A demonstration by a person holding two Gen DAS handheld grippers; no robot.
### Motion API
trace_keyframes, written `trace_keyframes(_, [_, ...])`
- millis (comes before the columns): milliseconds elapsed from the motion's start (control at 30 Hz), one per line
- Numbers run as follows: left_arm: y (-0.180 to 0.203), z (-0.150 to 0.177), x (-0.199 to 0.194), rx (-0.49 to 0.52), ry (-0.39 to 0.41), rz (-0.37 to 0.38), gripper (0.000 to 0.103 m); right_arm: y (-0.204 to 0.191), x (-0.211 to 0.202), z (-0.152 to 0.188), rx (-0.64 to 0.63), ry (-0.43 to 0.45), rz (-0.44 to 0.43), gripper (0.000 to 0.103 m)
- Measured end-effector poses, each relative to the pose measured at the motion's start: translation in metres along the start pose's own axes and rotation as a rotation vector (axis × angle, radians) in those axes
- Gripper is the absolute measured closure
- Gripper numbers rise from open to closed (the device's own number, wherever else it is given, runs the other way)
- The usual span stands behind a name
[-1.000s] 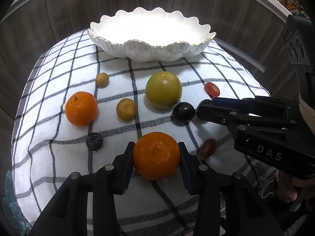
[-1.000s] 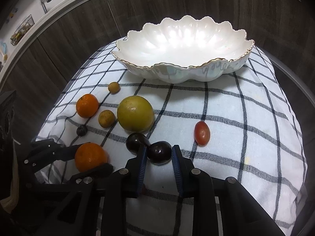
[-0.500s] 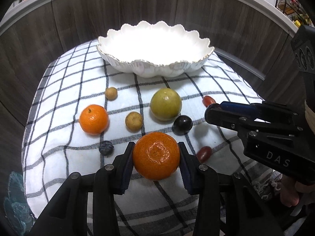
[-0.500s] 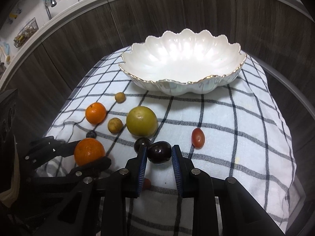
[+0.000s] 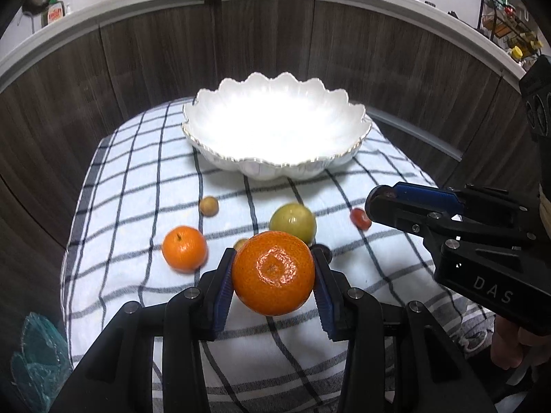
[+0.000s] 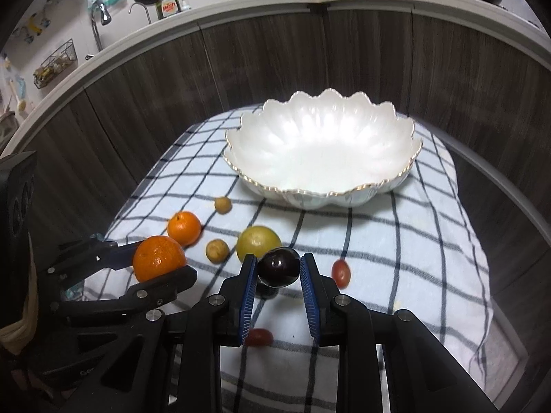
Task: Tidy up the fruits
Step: 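Close the left tool on the mandarin while the right tool grips the dark plum, lifting both, then carry the mandarin and dark plum over the white bowl with both tools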
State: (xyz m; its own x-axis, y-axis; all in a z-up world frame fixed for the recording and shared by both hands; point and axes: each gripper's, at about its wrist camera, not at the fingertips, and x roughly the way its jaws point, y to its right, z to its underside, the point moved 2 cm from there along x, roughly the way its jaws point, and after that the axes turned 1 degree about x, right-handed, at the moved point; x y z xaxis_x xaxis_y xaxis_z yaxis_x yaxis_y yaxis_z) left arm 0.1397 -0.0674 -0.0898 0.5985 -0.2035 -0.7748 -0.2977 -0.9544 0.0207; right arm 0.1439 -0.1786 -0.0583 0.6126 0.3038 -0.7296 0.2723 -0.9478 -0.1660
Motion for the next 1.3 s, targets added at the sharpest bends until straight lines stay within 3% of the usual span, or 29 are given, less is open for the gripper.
trace_keyframes(667, [-0.017, -0.062, -0.015, -0.043, 0.089, -0.06, 0.061, 0.003, -0.022, -0.053, -0.014, 0.108, 0.052, 0.076])
trace_keyframes(1300, [-0.036, -0.116, -0.01, -0.102, 0.186, -0.138, 0.061, 0.02, -0.016, -0.103, -0.005, 0.203, 0.165, 0.076])
